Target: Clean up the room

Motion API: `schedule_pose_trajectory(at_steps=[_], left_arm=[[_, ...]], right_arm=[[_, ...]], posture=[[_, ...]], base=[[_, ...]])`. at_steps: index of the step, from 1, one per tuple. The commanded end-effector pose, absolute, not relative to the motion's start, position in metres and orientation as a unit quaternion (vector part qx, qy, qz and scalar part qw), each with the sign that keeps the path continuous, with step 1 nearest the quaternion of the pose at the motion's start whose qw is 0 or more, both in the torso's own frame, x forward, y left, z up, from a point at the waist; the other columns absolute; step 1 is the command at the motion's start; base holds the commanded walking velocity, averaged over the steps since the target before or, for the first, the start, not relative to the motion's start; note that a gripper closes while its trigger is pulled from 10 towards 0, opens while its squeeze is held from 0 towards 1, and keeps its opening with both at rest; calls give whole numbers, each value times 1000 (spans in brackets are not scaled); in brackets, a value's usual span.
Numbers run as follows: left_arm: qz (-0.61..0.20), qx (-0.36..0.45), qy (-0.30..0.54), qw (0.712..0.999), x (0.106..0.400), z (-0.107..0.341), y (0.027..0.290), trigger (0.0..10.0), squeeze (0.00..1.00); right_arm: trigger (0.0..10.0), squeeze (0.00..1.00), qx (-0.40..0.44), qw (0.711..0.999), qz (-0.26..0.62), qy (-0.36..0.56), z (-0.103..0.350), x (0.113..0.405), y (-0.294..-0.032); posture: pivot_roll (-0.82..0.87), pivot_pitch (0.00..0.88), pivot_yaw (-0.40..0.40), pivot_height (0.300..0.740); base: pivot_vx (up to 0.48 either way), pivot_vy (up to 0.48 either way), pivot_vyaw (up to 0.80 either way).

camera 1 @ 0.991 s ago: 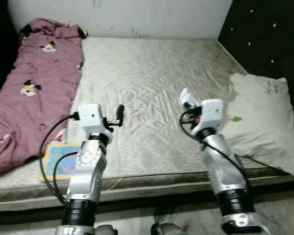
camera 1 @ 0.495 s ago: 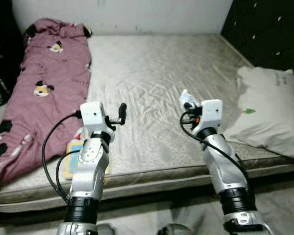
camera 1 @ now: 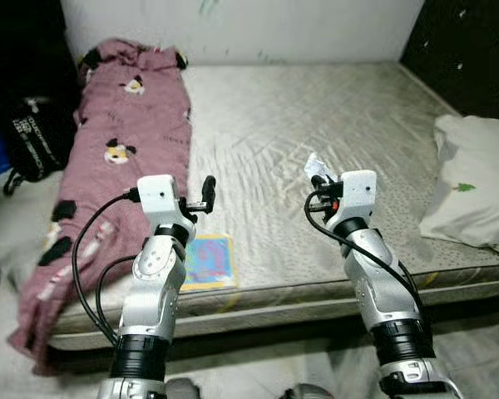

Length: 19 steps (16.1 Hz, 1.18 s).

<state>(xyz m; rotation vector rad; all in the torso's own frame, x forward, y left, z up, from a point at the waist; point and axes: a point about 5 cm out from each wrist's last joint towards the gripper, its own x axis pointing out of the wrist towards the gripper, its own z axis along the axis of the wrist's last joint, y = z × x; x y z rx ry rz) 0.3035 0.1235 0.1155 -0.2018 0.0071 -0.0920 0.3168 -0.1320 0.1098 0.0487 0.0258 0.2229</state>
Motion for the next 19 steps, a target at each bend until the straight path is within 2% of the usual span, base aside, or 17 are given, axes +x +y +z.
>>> schedule_pose_trajectory(at_steps=[1, 16, 19], left_arm=[[-38, -98, 1, 994, 305, 117, 130, 10000, 0], [-35, -90, 3, 995, 306, 117, 130, 10000, 0], [-30, -82, 1, 996, 306, 117, 132, 10000, 0]], right_arm=[[10000, 0, 19, 991, 131, -5, 119, 319, -123], [10000, 0, 30, 988, 152, -24, 124, 319, -116], [10000, 0, 19, 987, 159, -29, 125, 320, -113]], posture=[[6, 0, -36, 740], [14, 0, -34, 740], [15, 0, -34, 740]], base=[[0, 480, 0], [0, 477, 0], [0, 228, 0]])
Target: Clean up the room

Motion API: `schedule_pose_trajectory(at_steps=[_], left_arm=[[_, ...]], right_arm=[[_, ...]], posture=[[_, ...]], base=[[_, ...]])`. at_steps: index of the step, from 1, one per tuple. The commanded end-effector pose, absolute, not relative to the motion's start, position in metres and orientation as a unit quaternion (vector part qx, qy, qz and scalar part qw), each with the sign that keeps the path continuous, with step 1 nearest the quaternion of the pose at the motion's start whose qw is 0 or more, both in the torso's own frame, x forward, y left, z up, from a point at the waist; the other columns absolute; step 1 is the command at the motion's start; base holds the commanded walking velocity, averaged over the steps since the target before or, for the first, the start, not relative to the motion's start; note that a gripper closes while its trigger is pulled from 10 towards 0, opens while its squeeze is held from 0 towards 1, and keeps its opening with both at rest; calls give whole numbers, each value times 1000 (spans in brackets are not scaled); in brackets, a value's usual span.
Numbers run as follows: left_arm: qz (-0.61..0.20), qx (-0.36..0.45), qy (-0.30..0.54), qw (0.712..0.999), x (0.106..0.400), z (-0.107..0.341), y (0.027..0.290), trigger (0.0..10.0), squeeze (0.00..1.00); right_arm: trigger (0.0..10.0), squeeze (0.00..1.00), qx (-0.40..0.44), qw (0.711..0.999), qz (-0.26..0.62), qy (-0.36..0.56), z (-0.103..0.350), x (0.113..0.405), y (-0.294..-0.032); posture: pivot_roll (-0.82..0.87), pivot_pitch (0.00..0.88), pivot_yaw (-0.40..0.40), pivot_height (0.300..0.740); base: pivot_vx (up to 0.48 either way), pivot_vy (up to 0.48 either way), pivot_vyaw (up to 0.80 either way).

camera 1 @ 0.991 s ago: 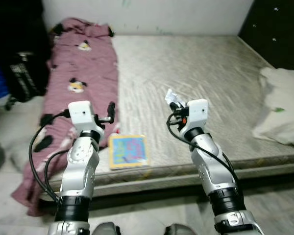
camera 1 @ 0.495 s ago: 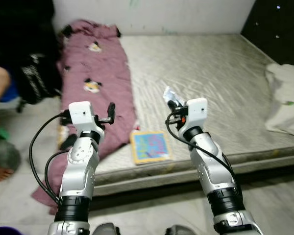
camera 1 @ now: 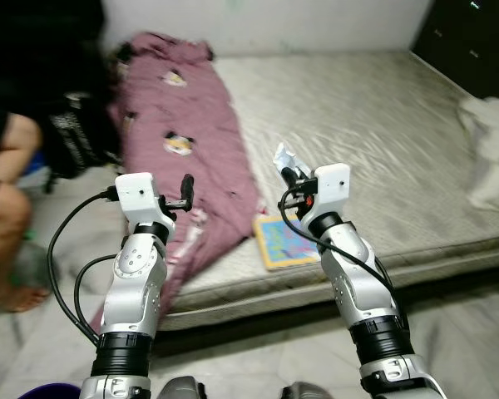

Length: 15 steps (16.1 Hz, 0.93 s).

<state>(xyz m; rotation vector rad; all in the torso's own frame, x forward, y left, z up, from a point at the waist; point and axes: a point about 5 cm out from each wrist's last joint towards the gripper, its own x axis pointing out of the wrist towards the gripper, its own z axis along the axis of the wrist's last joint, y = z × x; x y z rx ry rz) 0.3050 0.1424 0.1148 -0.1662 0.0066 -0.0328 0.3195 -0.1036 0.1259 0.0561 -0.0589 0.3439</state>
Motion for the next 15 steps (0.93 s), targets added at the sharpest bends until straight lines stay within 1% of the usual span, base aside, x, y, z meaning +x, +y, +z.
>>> schedule_pose_trajectory(at_steps=[1, 3, 5, 8, 15], left_arm=[[-21, -74, -5, 997, 307, 120, 132, 10000, 0], [-8, -54, -16, 998, 309, 127, 135, 10000, 0], [-9, -57, -18, 998, 307, 129, 137, 10000, 0], [-15, -53, -25, 998, 306, 133, 132, 10000, 0], [-5, -56, -9, 998, 304, 127, 137, 10000, 0]], right_arm=[[10000, 0, 16, 986, 161, -31, 126, 321, -112], [10000, 0, 13, 986, 164, -37, 129, 322, -111], [10000, 0, 13, 985, 167, -40, 131, 322, -109], [10000, 0, 5, 983, 179, -51, 137, 323, -104], [10000, 0, 5, 983, 179, -45, 133, 322, -102]], posture=[[18, 0, -35, 740], [27, 0, -33, 740], [33, 0, -30, 740], [40, 16, -31, 740], [35, 15, -26, 740]], base=[[0, 0, 544], [0, 0, 800], [0, 0, 800], [0, 0, 800], [0, 0, 800]])
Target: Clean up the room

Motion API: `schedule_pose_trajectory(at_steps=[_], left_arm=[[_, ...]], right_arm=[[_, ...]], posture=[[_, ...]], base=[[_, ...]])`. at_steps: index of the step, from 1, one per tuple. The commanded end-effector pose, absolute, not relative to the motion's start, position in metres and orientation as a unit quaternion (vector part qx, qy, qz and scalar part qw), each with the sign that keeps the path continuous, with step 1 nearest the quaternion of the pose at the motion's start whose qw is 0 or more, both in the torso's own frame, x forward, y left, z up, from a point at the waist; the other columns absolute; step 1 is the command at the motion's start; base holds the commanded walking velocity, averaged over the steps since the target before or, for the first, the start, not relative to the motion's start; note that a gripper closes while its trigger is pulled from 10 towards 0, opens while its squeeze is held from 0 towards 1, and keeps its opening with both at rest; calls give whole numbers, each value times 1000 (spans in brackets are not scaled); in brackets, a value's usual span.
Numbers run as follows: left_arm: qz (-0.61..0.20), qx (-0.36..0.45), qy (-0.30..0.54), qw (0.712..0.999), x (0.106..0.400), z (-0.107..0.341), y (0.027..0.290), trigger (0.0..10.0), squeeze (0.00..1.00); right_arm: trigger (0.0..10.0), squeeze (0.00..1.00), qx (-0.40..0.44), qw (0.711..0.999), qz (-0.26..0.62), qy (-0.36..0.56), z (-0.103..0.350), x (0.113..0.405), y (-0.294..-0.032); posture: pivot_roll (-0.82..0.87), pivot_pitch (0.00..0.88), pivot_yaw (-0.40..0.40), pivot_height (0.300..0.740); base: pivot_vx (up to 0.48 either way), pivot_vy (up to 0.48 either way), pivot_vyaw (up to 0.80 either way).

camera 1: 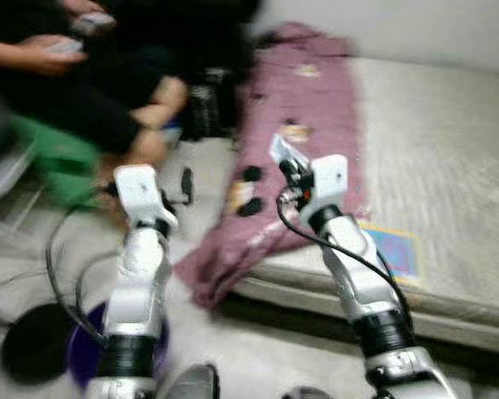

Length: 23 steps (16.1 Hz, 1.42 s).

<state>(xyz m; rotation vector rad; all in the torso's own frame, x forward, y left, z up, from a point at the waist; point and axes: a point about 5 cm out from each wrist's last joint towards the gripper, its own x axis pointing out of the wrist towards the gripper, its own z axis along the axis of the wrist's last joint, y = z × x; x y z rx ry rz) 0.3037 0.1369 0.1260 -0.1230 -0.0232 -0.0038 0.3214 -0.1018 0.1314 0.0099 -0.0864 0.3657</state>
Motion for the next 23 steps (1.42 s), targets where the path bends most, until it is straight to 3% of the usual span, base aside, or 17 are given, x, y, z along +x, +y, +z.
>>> schedule_pose_trajectory(at_steps=[1, 11, 18, 23], left_arm=[[-4, -61, -4, 998, 303, 126, 137, 10000, 0], [-4, -13, -5, 1000, 299, 120, 153, 10000, 0], [3, -11, -8, 1000, 297, 120, 154, 10000, 0], [13, -16, -8, 1000, 294, 119, 155, 10000, 0]], right_arm=[[10000, 0, 5, 983, 179, -45, 133, 322, -102], [10000, 0, 13, 981, 187, -43, 128, 321, -98], [10000, 0, 12, 979, 201, -39, 125, 323, -93], [10000, 0, 0, 973, 226, -46, 128, 324, -83]], posture=[[35, 15, -26, 740], [47, 0, -28, 740], [89, 0, -44, 740], [100, 0, -60, 740]], base=[[0, 0, 800], [0, 0, 775], [0, 0, 0], [0, 0, 726]])
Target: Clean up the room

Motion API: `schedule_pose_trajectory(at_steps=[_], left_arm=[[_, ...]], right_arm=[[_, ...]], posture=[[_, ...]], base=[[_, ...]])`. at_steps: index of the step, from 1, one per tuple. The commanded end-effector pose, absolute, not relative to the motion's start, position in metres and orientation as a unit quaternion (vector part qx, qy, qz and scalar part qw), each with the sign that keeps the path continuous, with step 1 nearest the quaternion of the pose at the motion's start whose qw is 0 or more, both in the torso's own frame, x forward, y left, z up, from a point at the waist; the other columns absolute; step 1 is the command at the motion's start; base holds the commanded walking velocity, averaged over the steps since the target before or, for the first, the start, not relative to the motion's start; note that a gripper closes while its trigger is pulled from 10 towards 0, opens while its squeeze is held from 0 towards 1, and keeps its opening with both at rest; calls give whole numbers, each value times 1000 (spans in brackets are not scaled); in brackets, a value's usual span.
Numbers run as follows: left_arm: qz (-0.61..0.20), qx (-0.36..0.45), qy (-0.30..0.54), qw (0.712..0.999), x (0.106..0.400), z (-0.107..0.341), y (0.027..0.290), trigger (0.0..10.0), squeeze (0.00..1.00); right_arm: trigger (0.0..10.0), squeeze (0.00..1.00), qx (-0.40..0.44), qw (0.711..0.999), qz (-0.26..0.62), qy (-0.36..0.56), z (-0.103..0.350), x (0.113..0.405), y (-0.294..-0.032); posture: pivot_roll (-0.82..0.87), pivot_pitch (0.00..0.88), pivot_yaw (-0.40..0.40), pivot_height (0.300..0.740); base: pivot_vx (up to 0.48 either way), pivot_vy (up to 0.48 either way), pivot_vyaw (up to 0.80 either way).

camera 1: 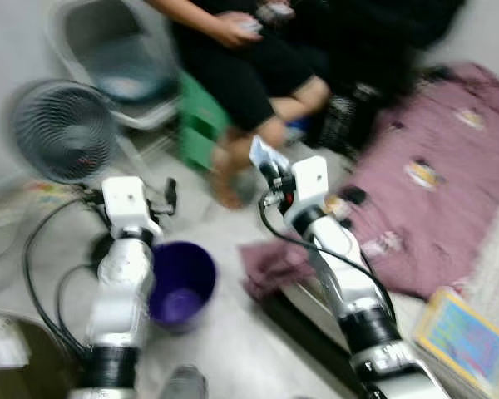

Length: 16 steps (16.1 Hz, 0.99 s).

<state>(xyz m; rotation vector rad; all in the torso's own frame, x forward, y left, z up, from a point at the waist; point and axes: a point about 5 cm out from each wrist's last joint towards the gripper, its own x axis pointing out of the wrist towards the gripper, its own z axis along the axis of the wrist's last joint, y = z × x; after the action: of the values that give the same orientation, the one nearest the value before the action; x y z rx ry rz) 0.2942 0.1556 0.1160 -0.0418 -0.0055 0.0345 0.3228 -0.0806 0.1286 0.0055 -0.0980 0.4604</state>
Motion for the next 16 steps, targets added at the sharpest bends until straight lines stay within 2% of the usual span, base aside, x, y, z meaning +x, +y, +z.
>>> schedule_pose_trajectory(at_steps=[1, 4, 7, 11, 16], left_arm=[[9, -18, -8, 1000, 295, 119, 153, 10000, 0], [-19, -25, -12, 999, 297, 120, 146, 10000, 0], [-55, -46, -18, 997, 298, 123, 136, 10000, 0], [-61, -56, -18, 996, 296, 123, 134, 10000, 0], [-65, -63, -19, 996, 295, 123, 134, 10000, 0]], right_arm=[[10000, 0, 0, 974, 224, -45, 127, 324, -84], [10000, 0, -1, 975, 216, -45, 125, 324, -88], [10000, 0, 3, 978, 205, -46, 126, 324, -91], [10000, 0, 2, 978, 203, -45, 126, 324, -92], [10000, 0, 2, 978, 203, -44, 126, 325, -92]], posture=[[100, 0, -60, 740], [74, 0, -47, 740], [60, 0, -39, 740], [60, 0, -43, 740], [60, 0, -43, 740]], base=[[0, 0, 800], [0, 0, 800], [0, 0, 0], [0, 0, 0], [288, 0, 0]])
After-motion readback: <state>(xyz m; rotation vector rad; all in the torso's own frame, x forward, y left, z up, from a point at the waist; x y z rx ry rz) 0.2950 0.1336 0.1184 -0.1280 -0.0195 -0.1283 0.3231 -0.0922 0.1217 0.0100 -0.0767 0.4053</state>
